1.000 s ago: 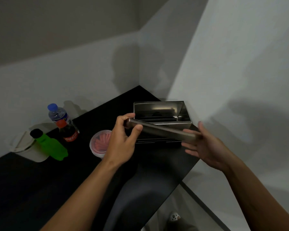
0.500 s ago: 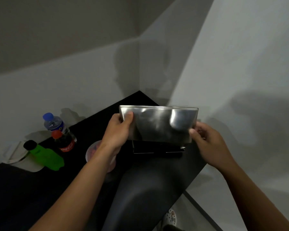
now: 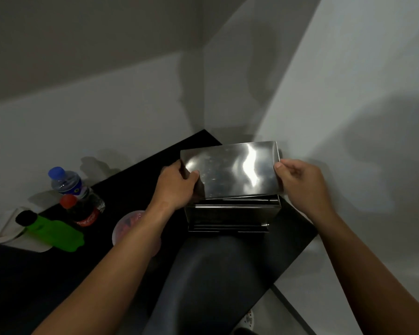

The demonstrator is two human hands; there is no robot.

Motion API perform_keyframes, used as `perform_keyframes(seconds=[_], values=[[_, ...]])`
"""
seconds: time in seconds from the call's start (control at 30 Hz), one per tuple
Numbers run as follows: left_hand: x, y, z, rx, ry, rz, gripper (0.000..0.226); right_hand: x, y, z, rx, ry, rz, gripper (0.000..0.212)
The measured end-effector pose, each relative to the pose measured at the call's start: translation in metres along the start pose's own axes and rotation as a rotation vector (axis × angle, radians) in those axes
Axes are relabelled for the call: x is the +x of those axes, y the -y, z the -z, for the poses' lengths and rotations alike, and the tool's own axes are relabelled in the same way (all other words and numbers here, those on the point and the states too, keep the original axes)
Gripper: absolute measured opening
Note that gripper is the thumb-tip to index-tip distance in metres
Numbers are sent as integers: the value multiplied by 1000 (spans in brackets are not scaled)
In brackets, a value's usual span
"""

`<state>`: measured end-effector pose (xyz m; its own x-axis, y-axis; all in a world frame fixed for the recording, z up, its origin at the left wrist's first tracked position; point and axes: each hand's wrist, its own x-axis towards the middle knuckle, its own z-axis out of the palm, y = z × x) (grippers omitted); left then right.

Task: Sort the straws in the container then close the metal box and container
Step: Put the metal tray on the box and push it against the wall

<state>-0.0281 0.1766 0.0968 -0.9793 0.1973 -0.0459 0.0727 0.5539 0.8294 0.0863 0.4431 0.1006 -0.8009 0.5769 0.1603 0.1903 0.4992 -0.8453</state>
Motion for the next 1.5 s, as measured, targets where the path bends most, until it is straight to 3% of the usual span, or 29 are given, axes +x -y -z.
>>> perform_keyframes(seconds=[0.1,0.37,0.5,0.6,0.73,0.93,1.17,1.5], values=[[8,3,-5,46,-7,30,35,16,-13,-8,-50,38,-10,51],[25,15,-20,123,70,100,43,27,-33,-29,-41,121,-62,25],[29,18,-21,210,70,126,60,23,-38,-35,-84,188,-40,31],[30,22,-24,190,74,126,54,19,-46,-41,-114,203,-31,36],[22,29,-32,171,15,105,48,16,-53,-47,-171,198,-24,61],[15,33,-36,124,-15,39,40,27,-48,-43,-104,223,-1,52],[14,32,-37,134,7,-13,43,49,-28,-45,-245,415,88,68],[20,33,-39,314,178,-168,80,55,-31,-47,-297,461,94,75]])
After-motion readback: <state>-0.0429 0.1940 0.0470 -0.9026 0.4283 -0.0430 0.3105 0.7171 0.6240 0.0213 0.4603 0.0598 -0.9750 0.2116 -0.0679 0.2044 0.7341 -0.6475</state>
